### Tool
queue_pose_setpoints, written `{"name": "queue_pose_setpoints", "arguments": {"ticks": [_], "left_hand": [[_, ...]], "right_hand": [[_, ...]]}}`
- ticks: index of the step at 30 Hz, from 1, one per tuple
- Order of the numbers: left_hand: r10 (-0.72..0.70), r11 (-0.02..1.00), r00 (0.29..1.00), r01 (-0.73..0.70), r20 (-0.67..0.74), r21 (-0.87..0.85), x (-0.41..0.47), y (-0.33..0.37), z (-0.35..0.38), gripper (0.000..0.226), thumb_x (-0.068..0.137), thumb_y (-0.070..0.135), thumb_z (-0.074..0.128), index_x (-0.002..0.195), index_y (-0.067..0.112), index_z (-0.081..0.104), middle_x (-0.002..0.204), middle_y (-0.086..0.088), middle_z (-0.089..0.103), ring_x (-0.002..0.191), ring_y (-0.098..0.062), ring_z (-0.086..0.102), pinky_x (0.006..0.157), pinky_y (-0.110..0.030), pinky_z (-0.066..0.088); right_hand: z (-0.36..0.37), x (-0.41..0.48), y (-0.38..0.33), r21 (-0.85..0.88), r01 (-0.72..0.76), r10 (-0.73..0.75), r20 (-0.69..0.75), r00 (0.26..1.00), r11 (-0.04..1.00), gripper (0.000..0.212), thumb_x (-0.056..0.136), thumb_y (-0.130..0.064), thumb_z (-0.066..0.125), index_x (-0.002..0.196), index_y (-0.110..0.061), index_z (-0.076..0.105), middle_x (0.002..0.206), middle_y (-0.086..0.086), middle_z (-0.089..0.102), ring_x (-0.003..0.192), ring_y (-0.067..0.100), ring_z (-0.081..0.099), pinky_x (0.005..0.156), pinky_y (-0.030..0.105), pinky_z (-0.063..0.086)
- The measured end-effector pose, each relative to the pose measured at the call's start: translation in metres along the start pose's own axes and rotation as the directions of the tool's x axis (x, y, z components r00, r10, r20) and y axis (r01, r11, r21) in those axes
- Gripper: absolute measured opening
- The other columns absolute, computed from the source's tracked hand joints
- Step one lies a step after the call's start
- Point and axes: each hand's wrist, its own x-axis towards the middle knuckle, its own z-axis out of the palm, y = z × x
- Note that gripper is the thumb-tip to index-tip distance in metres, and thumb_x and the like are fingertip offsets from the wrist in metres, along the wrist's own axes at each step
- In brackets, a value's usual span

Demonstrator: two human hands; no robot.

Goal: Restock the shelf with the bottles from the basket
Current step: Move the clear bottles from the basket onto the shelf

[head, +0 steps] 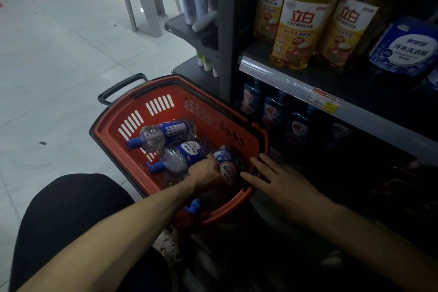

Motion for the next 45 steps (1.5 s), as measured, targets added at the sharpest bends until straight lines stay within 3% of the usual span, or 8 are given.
{"name": "queue_pose_setpoints", "arguments": {"ticks": [6, 12, 18, 28, 34, 41, 43, 45], "left_hand": [[0.22, 0.915, 0.962, -0.147, -0.16, 0.376, -0.012, -0.001, -0.005, 0.076, 0.083, 0.056, 0.071, 0.137, 0.013, 0.039, 0.108, -0.01, 0.07, 0.097, -0.033, 0.069, 0.088, -0.042, 0.05], [0.45, 0.627, 0.885, -0.219, -0.118, 0.748, -0.027, -0.008, -0.024, 0.076, 0.088, 0.035, 0.067, 0.15, 0.005, 0.036, 0.134, -0.015, 0.059, 0.118, -0.033, 0.058, 0.1, -0.042, 0.041], [0.598, 0.385, 0.802, -0.265, -0.02, 0.884, -0.052, -0.024, -0.061, 0.056, 0.076, 0.028, 0.076, 0.126, 0.011, 0.059, 0.11, -0.006, 0.066, 0.097, -0.028, 0.061, 0.086, -0.043, 0.043], [0.705, 0.587, 0.582, -0.159, -0.405, 0.794, -0.085, -0.029, -0.146, 0.08, 0.076, 0.047, 0.083, 0.145, 0.028, 0.049, 0.134, -0.002, 0.063, 0.121, -0.029, 0.059, 0.094, -0.057, 0.041], [0.725, 0.615, 0.49, -0.146, -0.484, 0.775, -0.097, -0.009, -0.15, 0.09, 0.074, 0.042, 0.088, 0.152, 0.03, 0.043, 0.149, -0.002, 0.053, 0.137, -0.031, 0.05, 0.105, -0.057, 0.032], [0.678, 0.733, 0.348, -0.245, -0.648, 0.635, -0.108, 0.006, -0.139, 0.103, 0.074, 0.038, 0.09, 0.161, 0.025, 0.035, 0.166, -0.014, 0.033, 0.152, -0.036, 0.032, 0.12, -0.053, 0.027], [0.497, 0.861, 0.405, -0.336, -0.767, 0.381, -0.112, 0.014, -0.136, 0.112, 0.071, 0.042, 0.091, 0.163, 0.024, 0.029, 0.164, -0.016, 0.035, 0.147, -0.034, 0.037, 0.117, -0.047, 0.031], [0.252, 0.891, 0.609, -0.449, -0.752, -0.065, -0.116, 0.023, -0.134, 0.116, 0.071, 0.045, 0.091, 0.163, 0.025, 0.024, 0.157, -0.011, 0.044, 0.137, -0.026, 0.047, 0.108, -0.041, 0.039]], "right_hand": [[-0.005, 0.0, -0.001, -0.038, 0.0, 0.0, -0.005, 1.0, 0.999, 0.09, 0.097, -0.011, 0.057, 0.161, -0.031, -0.002, 0.169, 0.009, -0.013, 0.155, 0.03, -0.013, 0.122, 0.048, 0.017], [-0.005, 0.021, -0.007, -0.095, 0.005, -0.025, -0.214, 0.977, 0.995, 0.039, 0.099, -0.036, 0.041, 0.131, -0.019, 0.055, 0.135, 0.01, 0.053, 0.126, 0.032, 0.043, 0.112, 0.047, 0.032], [-0.013, 0.046, -0.004, -0.104, 0.0, -0.028, -0.269, 0.963, 0.995, 0.033, 0.097, -0.036, 0.045, 0.109, -0.012, 0.064, 0.118, 0.014, 0.061, 0.114, 0.035, 0.05, 0.106, 0.047, 0.038], [-0.049, 0.084, -0.017, 0.356, 0.067, 0.154, -0.556, 0.817, 0.932, 0.113, 0.069, -0.064, 0.081, 0.154, -0.011, 0.028, 0.148, 0.008, 0.047, 0.134, 0.025, 0.047, 0.11, 0.038, 0.041], [-0.064, 0.079, -0.008, 0.511, 0.12, 0.323, -0.689, 0.649, 0.851, 0.082, 0.065, -0.062, 0.085, 0.13, -0.025, 0.05, 0.122, -0.004, 0.061, 0.103, 0.014, 0.061, 0.086, 0.032, 0.055], [-0.045, 0.05, 0.006, 0.913, 0.212, 0.544, -0.38, 0.748, 0.348, 0.083, 0.051, -0.041, 0.098, 0.122, -0.027, 0.057, 0.106, -0.01, 0.069, 0.095, 0.006, 0.067, 0.081, 0.038, 0.061], [-0.044, 0.038, 0.012, 0.944, 0.249, 0.566, -0.329, 0.756, 0.215, 0.086, 0.05, -0.028, 0.1, 0.125, -0.022, 0.058, 0.11, -0.006, 0.071, 0.099, 0.01, 0.069, 0.085, 0.042, 0.061], [-0.046, 0.022, 0.017, 0.949, 0.289, 0.576, -0.309, 0.757, 0.128, 0.079, 0.054, -0.019, 0.099, 0.124, -0.019, 0.062, 0.109, -0.004, 0.074, 0.098, 0.01, 0.071, 0.084, 0.039, 0.062]]}}
